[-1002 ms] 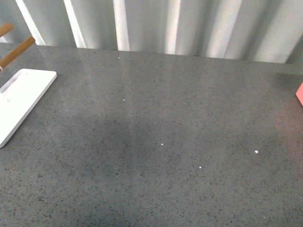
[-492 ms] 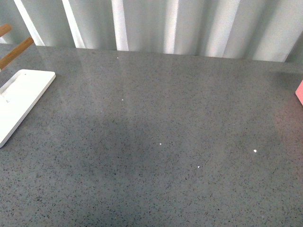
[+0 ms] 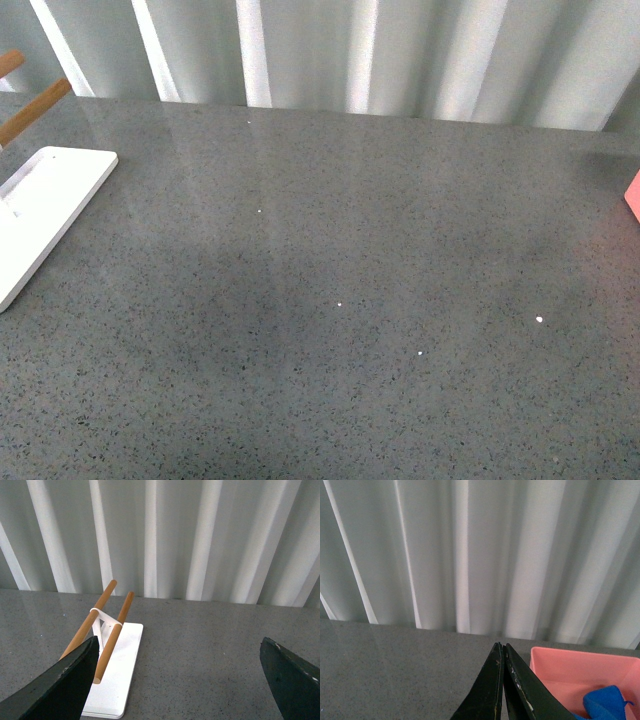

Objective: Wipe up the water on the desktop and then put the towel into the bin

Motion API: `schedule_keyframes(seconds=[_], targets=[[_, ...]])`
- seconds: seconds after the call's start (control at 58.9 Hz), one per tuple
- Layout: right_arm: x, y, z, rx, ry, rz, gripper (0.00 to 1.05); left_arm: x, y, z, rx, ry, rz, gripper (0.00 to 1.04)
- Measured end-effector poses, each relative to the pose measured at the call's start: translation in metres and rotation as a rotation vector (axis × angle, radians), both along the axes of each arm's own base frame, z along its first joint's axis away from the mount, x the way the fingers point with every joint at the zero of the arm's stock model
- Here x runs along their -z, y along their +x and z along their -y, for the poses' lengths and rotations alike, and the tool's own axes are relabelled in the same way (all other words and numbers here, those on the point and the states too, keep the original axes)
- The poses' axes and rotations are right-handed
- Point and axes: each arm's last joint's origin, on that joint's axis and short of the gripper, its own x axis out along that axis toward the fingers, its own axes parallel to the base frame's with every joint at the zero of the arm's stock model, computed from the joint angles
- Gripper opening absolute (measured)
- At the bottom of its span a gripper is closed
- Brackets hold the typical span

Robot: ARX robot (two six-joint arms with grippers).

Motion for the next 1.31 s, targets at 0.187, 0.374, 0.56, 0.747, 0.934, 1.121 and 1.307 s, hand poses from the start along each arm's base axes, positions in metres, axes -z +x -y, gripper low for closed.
schedule_keyframes(seconds=[0.187,0.374,0.56,0.747,0.934,1.121,1.307], targets=[[0.019,-0.009,0.000,0.002,0.001,-0.001,0.03,0.000,0.000,0.000,0.000,0.000,0.000,0.98],[0.032,-0.017,0.000,0.002,0.001,0.005,0.03,0.000,0.000,0.000,0.000,0.000,0.000,0.98],[0.042,-0.023,0.000,0.004,0.001,0.004,0.03,0.000,0.000,0.000,0.000,0.000,0.000,0.98],[0.048,-0.028,0.000,0.005,0.004,0.006,0.03,0.000,0.000,0.000,0.000,0.000,0.000,0.98],[0.054,-0.031,0.000,0.008,0.005,0.013,0.03,0.000,0.000,0.000,0.000,0.000,0.000,0.98],[0.054,-0.034,0.000,0.009,0.008,0.030,0.03,0.000,0.000,0.000,0.000,0.000,0.000,0.98],[0.057,-0.045,0.000,0.015,0.015,0.025,0.03,0.000,0.000,0.000,0.000,0.000,0.000,0.98]])
